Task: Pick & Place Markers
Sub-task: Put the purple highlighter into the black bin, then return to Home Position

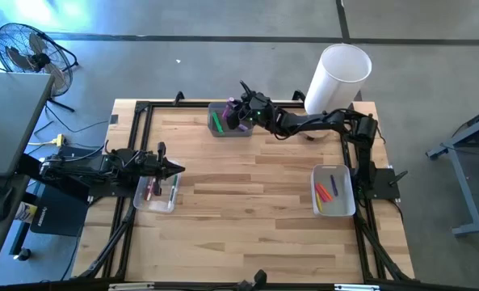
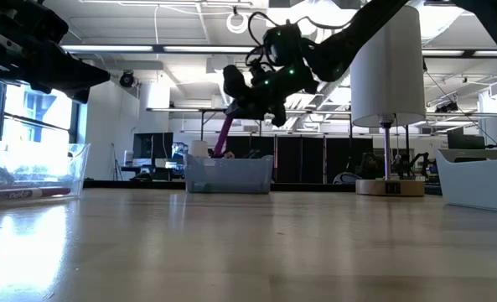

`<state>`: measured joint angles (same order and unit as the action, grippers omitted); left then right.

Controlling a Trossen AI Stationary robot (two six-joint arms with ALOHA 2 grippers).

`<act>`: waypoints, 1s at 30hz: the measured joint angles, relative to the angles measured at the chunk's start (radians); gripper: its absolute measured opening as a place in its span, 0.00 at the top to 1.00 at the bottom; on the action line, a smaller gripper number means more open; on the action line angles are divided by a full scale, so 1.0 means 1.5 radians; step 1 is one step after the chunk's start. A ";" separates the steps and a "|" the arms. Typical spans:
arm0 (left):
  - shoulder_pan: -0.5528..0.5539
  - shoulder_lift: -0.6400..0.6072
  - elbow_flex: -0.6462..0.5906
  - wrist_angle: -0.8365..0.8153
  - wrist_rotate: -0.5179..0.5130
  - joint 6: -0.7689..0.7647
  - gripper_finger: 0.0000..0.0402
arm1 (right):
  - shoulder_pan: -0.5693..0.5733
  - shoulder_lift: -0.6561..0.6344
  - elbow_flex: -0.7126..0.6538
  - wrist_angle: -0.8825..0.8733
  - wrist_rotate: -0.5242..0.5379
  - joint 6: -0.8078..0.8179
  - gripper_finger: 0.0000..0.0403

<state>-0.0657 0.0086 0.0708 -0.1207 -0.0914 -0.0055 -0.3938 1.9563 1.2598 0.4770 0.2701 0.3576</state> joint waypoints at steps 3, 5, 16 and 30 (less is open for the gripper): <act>0.000 0.000 0.000 0.000 0.000 0.000 1.00 | -0.004 0.000 0.000 -0.014 -0.012 0.000 0.75; 0.000 0.000 0.000 0.000 0.000 0.000 1.00 | -0.006 0.001 0.000 -0.019 -0.012 0.000 0.72; 0.000 0.000 0.000 0.000 0.002 0.000 1.00 | -0.008 -0.001 0.000 -0.019 -0.043 -0.002 0.67; 0.000 0.000 0.000 0.000 0.002 0.000 1.00 | 0.015 -0.065 0.001 -0.016 -0.094 -0.033 0.81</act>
<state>-0.0654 0.0086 0.0708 -0.1211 -0.0888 -0.0053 -0.3710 1.8585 1.2613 0.4526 0.1291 0.3082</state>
